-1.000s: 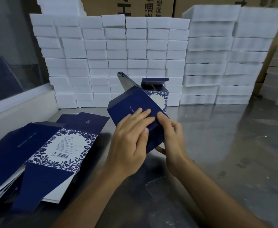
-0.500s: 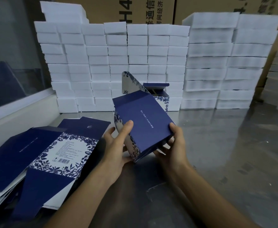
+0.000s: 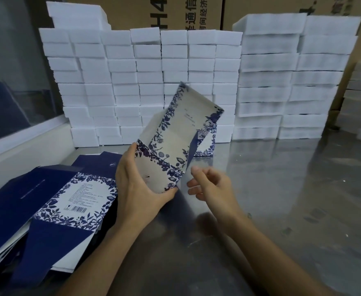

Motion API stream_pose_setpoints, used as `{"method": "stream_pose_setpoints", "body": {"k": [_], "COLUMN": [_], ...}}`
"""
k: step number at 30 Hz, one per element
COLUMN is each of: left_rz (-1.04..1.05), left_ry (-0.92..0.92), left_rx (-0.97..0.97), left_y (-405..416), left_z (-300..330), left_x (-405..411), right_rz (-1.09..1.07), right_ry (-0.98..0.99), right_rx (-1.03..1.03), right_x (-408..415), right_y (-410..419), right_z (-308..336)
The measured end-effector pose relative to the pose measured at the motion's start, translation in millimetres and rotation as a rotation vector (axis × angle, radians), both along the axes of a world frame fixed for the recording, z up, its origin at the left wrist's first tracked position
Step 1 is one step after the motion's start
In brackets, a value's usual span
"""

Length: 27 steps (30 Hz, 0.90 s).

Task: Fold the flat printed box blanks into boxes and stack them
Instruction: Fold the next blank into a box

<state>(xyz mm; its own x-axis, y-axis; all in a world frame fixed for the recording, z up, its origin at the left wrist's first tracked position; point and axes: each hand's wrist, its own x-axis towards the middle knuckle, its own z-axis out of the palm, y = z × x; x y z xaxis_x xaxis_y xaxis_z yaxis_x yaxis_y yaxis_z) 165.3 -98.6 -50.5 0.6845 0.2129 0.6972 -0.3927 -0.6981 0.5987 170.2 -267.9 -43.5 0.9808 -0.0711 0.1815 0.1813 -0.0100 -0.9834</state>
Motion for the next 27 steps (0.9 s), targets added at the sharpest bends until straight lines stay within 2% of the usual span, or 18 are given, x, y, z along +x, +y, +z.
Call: {"method": "stream_pose_setpoints", "body": {"k": [6,12,22,27], "left_rz": [0.027,0.025,-0.083,-0.187], "left_ry": [-0.092,-0.082,-0.134,-0.145], "left_rx": [0.235,0.352,0.306,0.296], "left_y": [-0.9,1.5,2.4,3.0], "left_z": [-2.6,-2.9,-5.6,-5.6], "left_x": [-3.2,-3.2,0.7,0.4], "right_rz": [0.091,0.119,0.094,0.004], "right_ry": [-0.006,-0.018,0.176,0.171], "right_rx": [-0.006,-0.198,0.040,0.095], "right_x": [-4.1,-4.7,-2.3,-0.6], "right_y": [0.9,0.8,1.4,-5.6], "right_z": [0.3,-4.9,-4.3,-5.3]}}
